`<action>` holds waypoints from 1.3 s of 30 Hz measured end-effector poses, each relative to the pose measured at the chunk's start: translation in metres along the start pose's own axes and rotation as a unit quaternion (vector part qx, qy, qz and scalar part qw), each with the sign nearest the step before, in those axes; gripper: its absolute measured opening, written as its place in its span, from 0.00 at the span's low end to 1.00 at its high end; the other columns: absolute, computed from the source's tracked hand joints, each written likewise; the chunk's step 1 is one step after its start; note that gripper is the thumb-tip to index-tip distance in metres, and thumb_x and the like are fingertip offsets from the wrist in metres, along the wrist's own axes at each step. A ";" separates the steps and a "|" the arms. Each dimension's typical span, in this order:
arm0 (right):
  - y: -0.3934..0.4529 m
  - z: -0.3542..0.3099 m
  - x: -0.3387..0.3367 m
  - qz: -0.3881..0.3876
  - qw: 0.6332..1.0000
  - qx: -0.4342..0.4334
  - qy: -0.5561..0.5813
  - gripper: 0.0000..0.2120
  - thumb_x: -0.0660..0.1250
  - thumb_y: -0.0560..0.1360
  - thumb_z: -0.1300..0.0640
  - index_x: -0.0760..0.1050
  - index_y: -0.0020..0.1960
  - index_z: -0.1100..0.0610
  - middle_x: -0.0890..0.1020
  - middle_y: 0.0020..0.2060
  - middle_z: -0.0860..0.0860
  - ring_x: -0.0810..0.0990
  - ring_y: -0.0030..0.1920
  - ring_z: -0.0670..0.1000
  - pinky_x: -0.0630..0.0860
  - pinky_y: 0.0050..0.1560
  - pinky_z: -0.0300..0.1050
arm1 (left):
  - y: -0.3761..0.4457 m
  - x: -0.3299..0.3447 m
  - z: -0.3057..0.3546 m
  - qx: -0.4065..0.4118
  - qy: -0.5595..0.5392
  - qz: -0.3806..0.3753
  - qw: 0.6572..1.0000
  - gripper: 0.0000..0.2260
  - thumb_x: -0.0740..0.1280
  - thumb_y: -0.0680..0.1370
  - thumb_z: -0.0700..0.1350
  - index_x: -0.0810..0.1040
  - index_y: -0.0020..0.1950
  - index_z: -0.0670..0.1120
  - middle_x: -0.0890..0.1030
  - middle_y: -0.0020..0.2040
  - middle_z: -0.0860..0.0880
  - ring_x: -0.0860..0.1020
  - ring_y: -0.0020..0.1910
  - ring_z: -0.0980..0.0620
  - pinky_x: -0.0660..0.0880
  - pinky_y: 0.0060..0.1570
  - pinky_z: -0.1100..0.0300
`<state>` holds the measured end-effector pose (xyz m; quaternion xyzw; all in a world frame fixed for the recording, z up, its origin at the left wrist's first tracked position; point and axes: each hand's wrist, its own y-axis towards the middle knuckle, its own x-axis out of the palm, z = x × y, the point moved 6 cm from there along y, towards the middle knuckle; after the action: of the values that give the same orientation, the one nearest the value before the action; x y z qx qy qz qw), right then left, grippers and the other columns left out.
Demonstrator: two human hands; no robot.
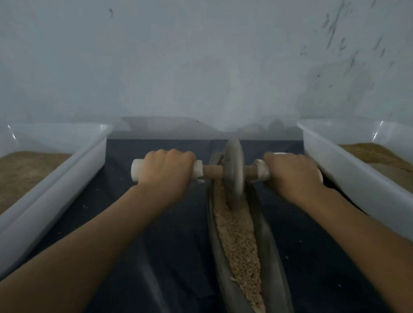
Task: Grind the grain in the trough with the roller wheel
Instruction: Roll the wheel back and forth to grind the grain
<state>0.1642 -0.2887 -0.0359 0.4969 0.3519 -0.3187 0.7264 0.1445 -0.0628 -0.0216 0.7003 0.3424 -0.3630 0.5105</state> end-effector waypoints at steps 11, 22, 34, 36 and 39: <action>-0.079 -0.021 -0.055 -0.038 0.998 -0.052 -0.007 0.24 0.80 0.53 0.53 0.65 0.37 0.47 0.76 0.28 0.47 0.75 0.25 0.49 0.68 0.23 0.42 | -0.084 -0.021 0.005 0.014 -0.050 -0.093 0.994 0.15 0.66 0.72 0.58 0.59 0.40 0.59 0.72 0.38 0.57 0.76 0.38 0.53 0.67 0.36 0.57; -0.026 -0.019 -0.031 -0.038 0.997 -0.050 -0.037 0.14 0.72 0.70 0.50 0.66 0.45 0.49 0.74 0.35 0.47 0.75 0.35 0.49 0.65 0.32 0.43 | -0.035 0.007 -0.003 -0.046 -0.052 -0.076 0.995 0.10 0.66 0.74 0.57 0.66 0.42 0.56 0.75 0.40 0.55 0.72 0.38 0.50 0.63 0.38 0.56; -0.068 -0.025 -0.066 0.043 0.993 -0.106 0.007 0.26 0.82 0.48 0.52 0.66 0.34 0.48 0.73 0.25 0.50 0.72 0.22 0.49 0.62 0.25 0.40 | -0.076 -0.023 0.009 0.032 -0.061 -0.079 0.995 0.14 0.69 0.71 0.55 0.64 0.43 0.55 0.76 0.40 0.54 0.78 0.39 0.51 0.72 0.39 0.56; -0.090 -0.024 -0.067 -0.012 0.993 -0.112 0.037 0.31 0.82 0.46 0.53 0.62 0.35 0.45 0.72 0.25 0.47 0.72 0.22 0.49 0.66 0.21 0.41 | -0.100 -0.050 0.018 0.108 -0.061 0.009 0.992 0.21 0.78 0.57 0.53 0.67 0.37 0.53 0.72 0.30 0.53 0.74 0.26 0.51 0.66 0.27 0.59; -0.097 -0.012 -0.047 -0.127 0.989 -0.075 0.002 0.26 0.73 0.65 0.46 0.52 0.38 0.43 0.68 0.33 0.41 0.75 0.36 0.45 0.76 0.37 0.46 | -0.111 -0.063 0.023 0.133 -0.059 0.040 0.989 0.24 0.81 0.46 0.48 0.69 0.31 0.51 0.69 0.24 0.51 0.69 0.19 0.52 0.58 0.24 0.61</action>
<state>0.0570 -0.3016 -0.0486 0.3932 0.4362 -0.3802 0.7146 0.0148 -0.0642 -0.0242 0.7525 0.2323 -0.4251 0.4462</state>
